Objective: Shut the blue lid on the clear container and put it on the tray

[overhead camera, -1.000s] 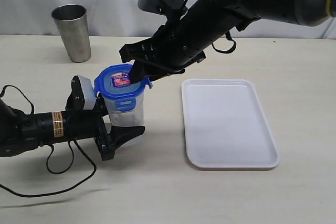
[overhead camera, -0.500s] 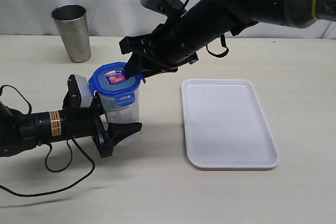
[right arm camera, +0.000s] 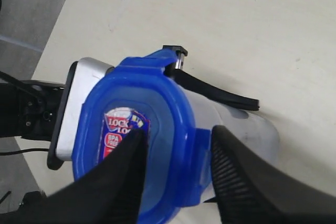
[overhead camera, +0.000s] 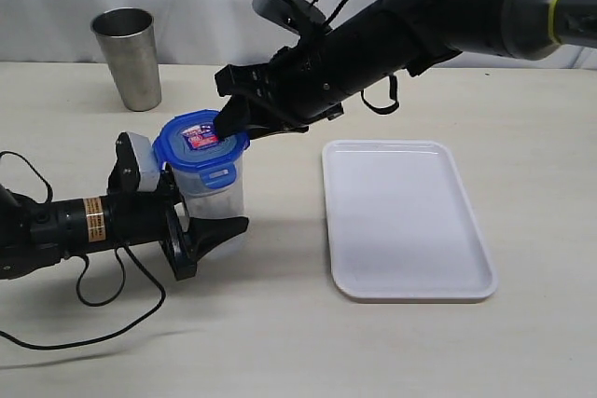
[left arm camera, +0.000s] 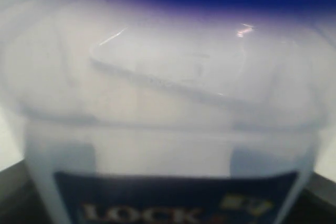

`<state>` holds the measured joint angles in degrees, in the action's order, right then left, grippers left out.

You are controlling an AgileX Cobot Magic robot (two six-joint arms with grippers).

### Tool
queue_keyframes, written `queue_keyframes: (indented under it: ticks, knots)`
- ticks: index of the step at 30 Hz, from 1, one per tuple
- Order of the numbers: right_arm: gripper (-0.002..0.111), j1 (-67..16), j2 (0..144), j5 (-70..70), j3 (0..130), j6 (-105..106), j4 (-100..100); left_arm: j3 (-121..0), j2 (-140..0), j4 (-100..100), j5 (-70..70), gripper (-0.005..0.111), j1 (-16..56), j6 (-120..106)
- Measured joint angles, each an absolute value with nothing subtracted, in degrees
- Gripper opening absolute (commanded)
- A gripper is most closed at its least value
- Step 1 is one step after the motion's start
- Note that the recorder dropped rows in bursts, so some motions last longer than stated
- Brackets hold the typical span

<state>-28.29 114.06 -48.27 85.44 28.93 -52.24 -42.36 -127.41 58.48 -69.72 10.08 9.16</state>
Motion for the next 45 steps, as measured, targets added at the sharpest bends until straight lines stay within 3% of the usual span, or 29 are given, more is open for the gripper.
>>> queue_keyframes:
  ticks: [9,15,28,33,36,41,45]
  knots:
    - [0.035,-28.0,113.8,-48.3,85.2,31.6,-53.5,-42.4,-127.4,58.5,-69.7,0.000,10.0,9.1]
    - [0.050,-28.1,111.4,-48.6,84.4,34.7,-51.7,-42.5,-127.4,60.8,-69.7,0.000,10.0,10.0]
    - [0.051,-29.9,103.8,-47.7,83.0,35.5,-41.4,-45.9,-127.2,70.3,-70.8,0.000,10.4,11.8]
    - [0.058,-30.7,100.3,-44.8,83.1,35.6,-40.7,-46.0,-127.2,72.8,-69.1,0.000,11.3,11.8]
    - [0.057,-30.7,99.7,-44.9,83.1,36.6,-38.4,-46.0,-127.2,72.8,-69.1,0.000,11.3,11.8]
    - [0.043,-32.7,99.3,-50.7,83.1,42.5,-34.2,-46.4,-127.2,73.1,-69.1,0.000,11.3,11.8]
    - [0.043,-37.8,98.5,-52.8,83.1,43.2,-23.6,-46.5,-127.2,73.2,-69.1,0.000,11.3,11.8]
